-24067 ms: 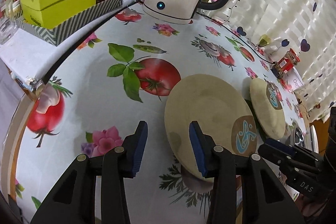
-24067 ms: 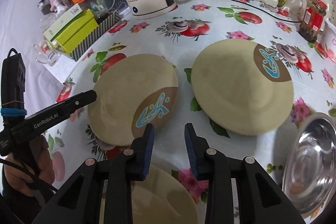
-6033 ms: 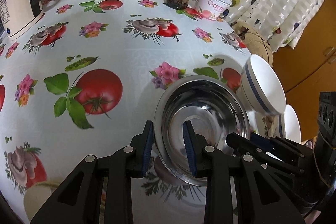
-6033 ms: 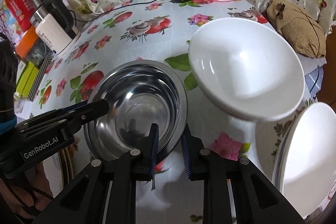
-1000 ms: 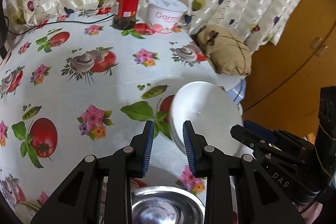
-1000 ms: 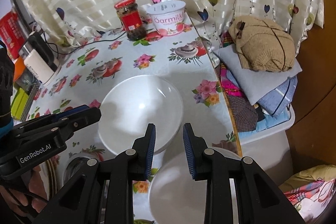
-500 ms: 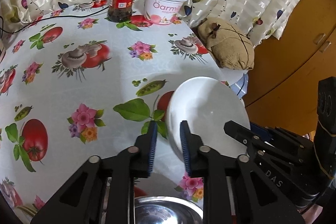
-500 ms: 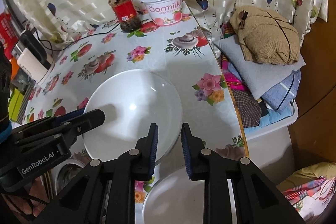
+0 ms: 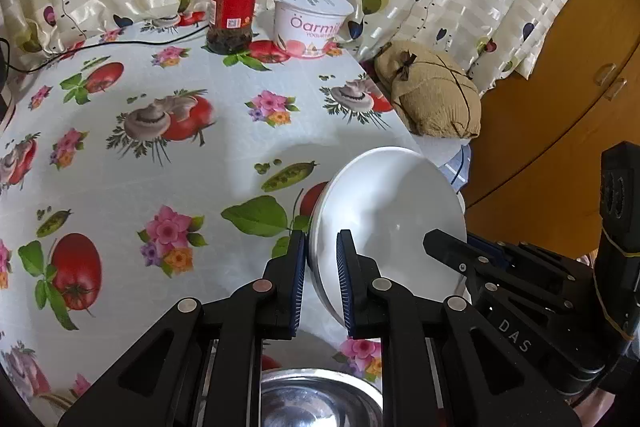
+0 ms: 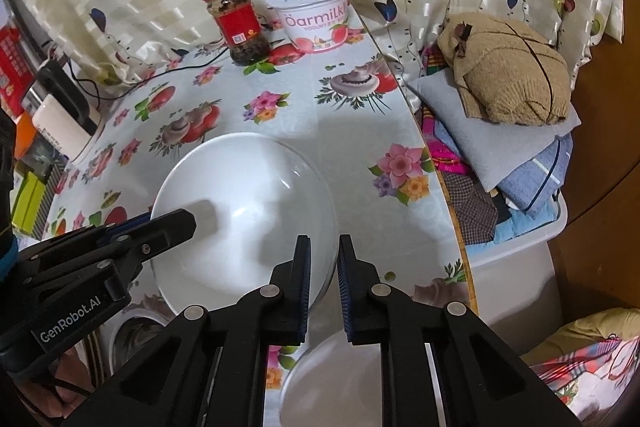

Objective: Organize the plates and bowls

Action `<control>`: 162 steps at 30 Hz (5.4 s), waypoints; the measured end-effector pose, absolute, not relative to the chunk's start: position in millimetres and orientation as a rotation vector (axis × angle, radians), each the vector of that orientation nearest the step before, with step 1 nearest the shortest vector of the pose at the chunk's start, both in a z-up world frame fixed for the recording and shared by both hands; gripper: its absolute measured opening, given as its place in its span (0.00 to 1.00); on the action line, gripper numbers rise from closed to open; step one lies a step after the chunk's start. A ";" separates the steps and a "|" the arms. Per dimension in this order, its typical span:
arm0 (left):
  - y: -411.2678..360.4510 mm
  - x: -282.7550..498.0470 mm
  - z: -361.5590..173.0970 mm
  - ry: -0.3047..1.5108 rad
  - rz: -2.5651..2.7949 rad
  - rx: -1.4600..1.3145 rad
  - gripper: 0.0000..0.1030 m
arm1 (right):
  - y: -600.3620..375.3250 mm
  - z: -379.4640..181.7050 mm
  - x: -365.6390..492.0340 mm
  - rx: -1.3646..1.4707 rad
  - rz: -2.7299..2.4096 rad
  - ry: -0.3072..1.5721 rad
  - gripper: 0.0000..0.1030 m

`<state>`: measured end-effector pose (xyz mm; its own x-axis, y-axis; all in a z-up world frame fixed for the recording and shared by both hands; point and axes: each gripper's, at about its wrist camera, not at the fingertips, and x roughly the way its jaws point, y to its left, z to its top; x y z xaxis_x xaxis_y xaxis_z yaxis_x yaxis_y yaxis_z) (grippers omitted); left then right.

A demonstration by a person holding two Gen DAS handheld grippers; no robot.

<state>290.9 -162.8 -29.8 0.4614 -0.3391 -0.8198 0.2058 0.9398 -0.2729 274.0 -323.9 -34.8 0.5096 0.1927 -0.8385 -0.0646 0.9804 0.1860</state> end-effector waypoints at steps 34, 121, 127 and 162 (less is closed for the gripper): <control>-117.7 189.4 19.3 0.996 -0.280 -0.113 0.16 | -270.9 22.2 181.5 0.089 0.240 0.958 0.13; -91.2 119.4 3.0 0.941 -0.282 -0.181 0.16 | -259.6 16.7 115.2 0.080 0.304 0.955 0.21; -92.7 116.1 7.1 0.930 -0.288 -0.176 0.16 | -261.0 18.4 109.2 0.082 0.301 0.950 0.21; -120.1 120.1 15.9 0.920 -0.324 -0.129 0.16 | -286.3 30.6 110.5 0.117 0.283 0.926 0.24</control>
<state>120.1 -120.1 15.9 0.5612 -0.3289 -0.7596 0.2195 0.9439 -0.2466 110.5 -286.3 30.6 0.5673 0.2905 -0.7705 -0.1902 0.9566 0.2207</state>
